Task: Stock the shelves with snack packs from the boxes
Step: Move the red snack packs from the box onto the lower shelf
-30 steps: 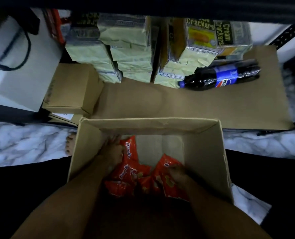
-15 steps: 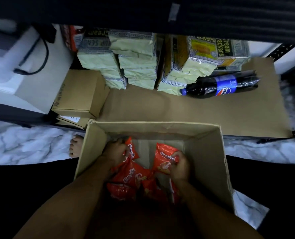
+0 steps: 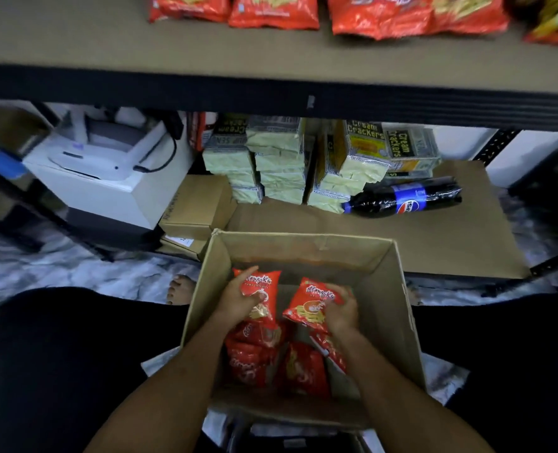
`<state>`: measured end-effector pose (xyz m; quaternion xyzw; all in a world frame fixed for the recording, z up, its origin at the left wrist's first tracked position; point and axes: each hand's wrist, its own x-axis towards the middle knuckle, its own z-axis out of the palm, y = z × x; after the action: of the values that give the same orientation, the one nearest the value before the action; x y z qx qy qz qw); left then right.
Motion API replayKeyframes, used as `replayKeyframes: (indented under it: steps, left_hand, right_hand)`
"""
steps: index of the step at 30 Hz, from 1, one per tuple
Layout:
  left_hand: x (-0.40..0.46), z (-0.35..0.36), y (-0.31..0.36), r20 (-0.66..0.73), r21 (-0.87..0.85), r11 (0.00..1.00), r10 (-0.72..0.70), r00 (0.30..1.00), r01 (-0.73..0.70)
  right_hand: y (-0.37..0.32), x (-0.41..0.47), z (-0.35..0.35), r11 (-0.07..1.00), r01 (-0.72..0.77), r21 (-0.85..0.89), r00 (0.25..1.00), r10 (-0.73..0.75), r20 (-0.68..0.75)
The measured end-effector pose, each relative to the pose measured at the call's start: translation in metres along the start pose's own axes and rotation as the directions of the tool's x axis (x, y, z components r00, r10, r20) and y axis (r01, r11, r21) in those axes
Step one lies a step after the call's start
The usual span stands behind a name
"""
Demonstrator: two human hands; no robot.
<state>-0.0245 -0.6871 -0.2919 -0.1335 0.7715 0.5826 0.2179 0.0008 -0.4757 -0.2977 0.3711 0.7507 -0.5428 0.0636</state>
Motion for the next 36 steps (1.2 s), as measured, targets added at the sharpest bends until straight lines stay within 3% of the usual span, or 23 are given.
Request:
replayKeyframes:
  steps: [4, 11, 16, 27, 31, 36]
  left_hand:
    - [-0.031, -0.007, 0.021, 0.012, -0.176, 0.981, -0.085, 0.996, 0.086]
    - [-0.071, -0.033, 0.089, -0.057, -0.228, 0.937, 0.257, 0.965, -0.264]
    - [-0.113, -0.057, 0.137, -0.146, -0.21, 0.886, 0.39, 0.909, -0.414]
    - [-0.161, -0.142, 0.259, -0.298, -0.046, 0.715, 0.657, 0.692, -0.698]
    - [-0.16, -0.178, 0.292, -0.309, 0.018, 0.686, 0.696, 0.648, -0.728]
    - [-0.143, -0.221, 0.332, -0.408, 0.187, 0.643, 0.739, 0.537, -0.743]
  right_hand:
    - [-0.028, -0.03, -0.01, 0.991, -0.023, 0.129, 0.986, 0.001, 0.166]
    - [-0.106, -0.072, -0.043, 0.899, 0.289, 0.329, 0.899, -0.373, 0.229]
    - [-0.149, -0.104, -0.062, 0.83, 0.43, 0.356, 0.79, -0.537, 0.296]
    - [-0.277, -0.173, -0.06, 0.488, 0.817, 0.307, 0.482, -0.871, 0.101]
    - [-0.33, -0.189, -0.048, 0.367, 0.905, 0.214, 0.349, -0.93, 0.118]
    - [-0.405, -0.198, -0.022, 0.327, 0.927, 0.181, 0.313, -0.944, 0.103]
